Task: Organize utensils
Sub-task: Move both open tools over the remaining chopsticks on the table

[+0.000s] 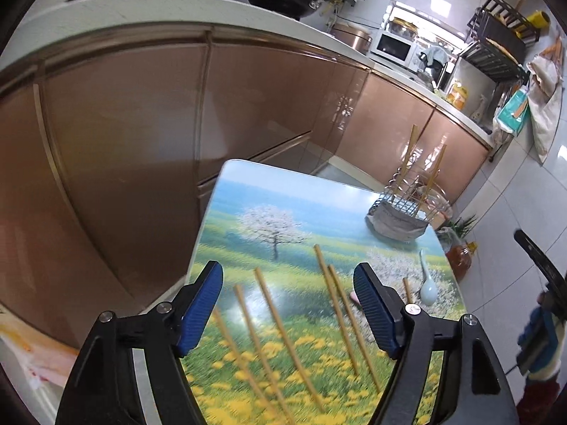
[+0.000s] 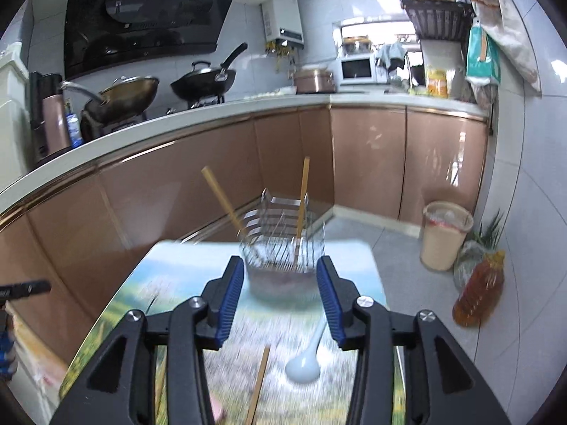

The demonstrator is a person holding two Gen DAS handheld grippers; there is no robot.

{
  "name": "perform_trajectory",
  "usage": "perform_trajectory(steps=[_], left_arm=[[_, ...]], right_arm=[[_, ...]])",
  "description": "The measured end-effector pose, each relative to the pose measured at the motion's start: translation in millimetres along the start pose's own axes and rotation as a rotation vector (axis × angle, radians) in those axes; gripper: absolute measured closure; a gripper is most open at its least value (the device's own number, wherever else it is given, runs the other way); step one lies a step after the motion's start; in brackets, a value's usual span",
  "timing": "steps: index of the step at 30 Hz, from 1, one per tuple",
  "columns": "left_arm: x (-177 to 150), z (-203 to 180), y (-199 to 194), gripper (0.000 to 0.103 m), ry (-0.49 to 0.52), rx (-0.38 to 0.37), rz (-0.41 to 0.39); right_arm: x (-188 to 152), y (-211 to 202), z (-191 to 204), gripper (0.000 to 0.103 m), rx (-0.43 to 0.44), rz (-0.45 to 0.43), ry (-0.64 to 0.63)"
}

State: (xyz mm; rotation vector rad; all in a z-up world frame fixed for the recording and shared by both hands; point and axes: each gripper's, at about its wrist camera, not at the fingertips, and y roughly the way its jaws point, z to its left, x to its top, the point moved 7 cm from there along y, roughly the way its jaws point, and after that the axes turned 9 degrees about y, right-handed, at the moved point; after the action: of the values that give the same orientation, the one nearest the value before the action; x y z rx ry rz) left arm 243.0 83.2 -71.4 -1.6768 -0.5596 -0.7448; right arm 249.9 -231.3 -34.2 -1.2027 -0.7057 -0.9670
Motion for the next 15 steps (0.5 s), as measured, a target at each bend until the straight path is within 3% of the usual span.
perform_trajectory(steps=[8,15], left_arm=[[-26,7,-17,0.030,0.009,0.026,0.060],[-47,12,23,0.044,-0.006,0.033,0.207]], right_arm=[[-38,-40,3,0.062,0.027,0.085,-0.031],[-67,-24,9,0.062,0.055,0.212,-0.047]])
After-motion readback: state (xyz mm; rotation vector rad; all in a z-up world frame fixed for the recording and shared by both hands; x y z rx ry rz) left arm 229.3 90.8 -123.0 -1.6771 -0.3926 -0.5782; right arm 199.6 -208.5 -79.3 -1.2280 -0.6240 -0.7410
